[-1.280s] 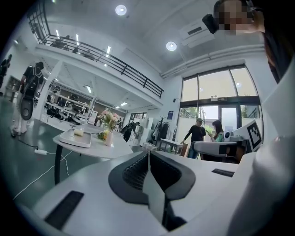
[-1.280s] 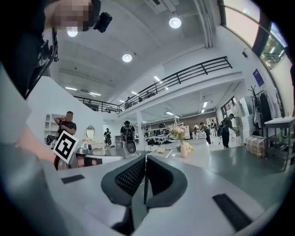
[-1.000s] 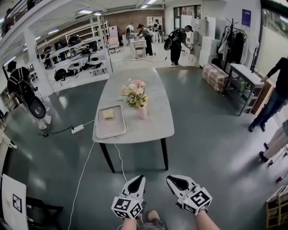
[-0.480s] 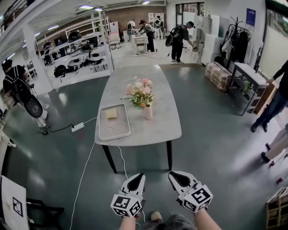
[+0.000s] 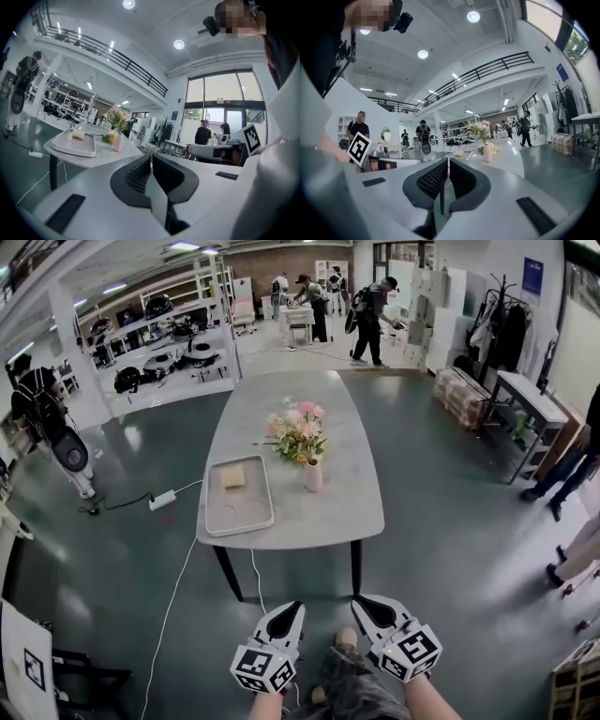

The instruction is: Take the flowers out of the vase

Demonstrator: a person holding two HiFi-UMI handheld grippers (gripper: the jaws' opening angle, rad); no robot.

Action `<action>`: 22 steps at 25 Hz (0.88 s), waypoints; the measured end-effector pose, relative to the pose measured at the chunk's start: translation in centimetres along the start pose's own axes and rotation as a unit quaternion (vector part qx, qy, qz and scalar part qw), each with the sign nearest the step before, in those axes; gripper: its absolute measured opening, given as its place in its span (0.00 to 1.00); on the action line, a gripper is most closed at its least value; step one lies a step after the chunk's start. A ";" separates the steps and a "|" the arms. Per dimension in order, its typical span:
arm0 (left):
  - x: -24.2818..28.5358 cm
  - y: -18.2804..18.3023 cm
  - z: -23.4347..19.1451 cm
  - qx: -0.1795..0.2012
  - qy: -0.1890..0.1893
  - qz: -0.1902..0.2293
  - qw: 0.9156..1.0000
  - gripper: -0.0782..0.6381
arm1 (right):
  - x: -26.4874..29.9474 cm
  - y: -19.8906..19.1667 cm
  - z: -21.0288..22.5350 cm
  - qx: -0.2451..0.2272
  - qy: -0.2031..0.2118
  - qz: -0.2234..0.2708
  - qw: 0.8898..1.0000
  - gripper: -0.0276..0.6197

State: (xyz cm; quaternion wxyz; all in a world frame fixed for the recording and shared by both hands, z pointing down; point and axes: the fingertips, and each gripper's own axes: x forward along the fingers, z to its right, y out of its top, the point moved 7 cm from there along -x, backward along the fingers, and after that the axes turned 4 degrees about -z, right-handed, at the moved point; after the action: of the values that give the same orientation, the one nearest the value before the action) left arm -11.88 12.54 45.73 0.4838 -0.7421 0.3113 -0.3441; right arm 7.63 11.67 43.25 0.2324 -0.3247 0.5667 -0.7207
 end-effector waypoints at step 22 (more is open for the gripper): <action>15.5 4.8 -7.3 -0.010 0.011 -0.001 1.000 0.15 | 13.6 3.4 12.3 -0.011 0.064 -0.027 0.998 0.08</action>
State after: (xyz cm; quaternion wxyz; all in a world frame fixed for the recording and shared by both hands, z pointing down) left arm -9.56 -5.08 46.67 0.4727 -0.7431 0.3196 -0.3495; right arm 7.24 -6.94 44.58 0.1725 -0.2954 0.5791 -0.7401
